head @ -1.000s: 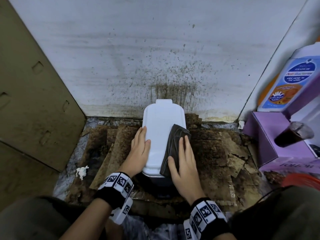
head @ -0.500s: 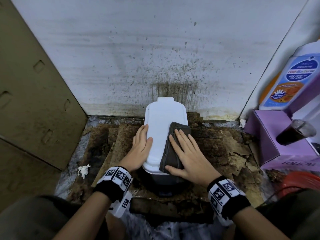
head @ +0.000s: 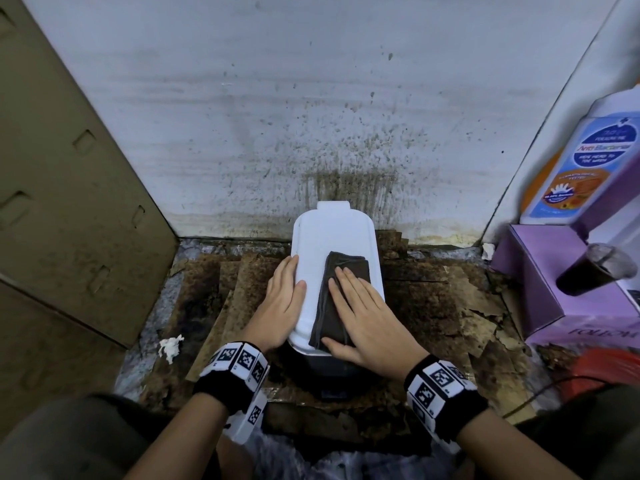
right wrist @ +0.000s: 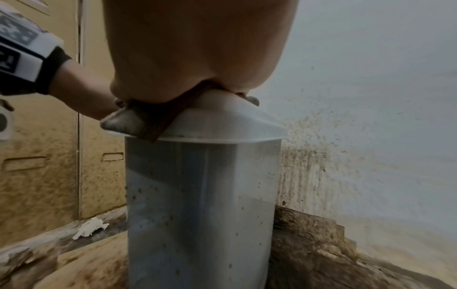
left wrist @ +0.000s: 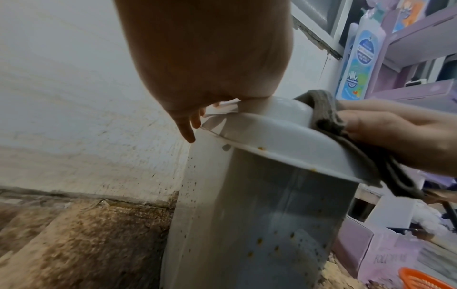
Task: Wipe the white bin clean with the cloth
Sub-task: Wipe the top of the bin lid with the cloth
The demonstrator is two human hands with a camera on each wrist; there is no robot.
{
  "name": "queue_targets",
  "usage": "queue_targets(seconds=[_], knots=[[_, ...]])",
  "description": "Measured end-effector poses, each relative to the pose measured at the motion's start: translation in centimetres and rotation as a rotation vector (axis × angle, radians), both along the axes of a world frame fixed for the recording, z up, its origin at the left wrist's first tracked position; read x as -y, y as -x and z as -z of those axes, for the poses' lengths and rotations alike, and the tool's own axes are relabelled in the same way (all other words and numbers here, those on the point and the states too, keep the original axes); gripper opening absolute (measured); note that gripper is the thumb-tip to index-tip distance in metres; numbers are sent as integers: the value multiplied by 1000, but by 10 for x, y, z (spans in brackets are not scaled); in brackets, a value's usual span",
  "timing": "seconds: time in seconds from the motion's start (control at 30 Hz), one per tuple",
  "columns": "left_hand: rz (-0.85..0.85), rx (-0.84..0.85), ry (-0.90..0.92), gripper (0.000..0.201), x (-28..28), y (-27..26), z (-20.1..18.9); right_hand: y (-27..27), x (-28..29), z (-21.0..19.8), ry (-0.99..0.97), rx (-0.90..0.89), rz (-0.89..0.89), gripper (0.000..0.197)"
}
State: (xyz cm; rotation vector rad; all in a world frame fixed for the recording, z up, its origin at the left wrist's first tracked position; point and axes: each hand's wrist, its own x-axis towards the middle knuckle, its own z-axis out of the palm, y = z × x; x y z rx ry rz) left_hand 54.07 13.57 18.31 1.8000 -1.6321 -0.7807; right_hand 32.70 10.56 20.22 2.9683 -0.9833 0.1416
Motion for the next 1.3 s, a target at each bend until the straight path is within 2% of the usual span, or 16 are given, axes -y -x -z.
queue_targets(seconds=[0.23, 0.33, 0.5, 0.87, 1.0, 1.07, 1.13, 1.23, 1.3], knots=[[-55, -97, -40, 59, -2, 4, -1, 35, 6, 3, -41, 35, -20, 83], [-150, -191, -70, 64, -5, 8, -1, 31, 5, 3, -85, 60, -12, 83], [-248, -213, -129, 67, -4, 15, 3, 17, 8, -5, -146, 48, -13, 82], [-237, -246, -167, 72, -3, 13, 1, -33, 38, -11, -179, 31, -49, 93], [-211, -244, -217, 73, 0, 6, -3, -39, 44, -13, -248, 52, -72, 90], [-242, -183, -190, 69, 1, 2, -10, -33, 44, -18, -360, 155, -66, 80], [-306, -41, -48, 60, 1, 2, -21, -22, 41, -20, -434, 376, 2, 70], [-287, 207, 207, 43, 3, 16, -39, -8, 41, -15, -407, 670, 257, 61], [-197, 334, 284, 38, 7, 36, -44, -5, 45, -8, -450, 752, 406, 56]])
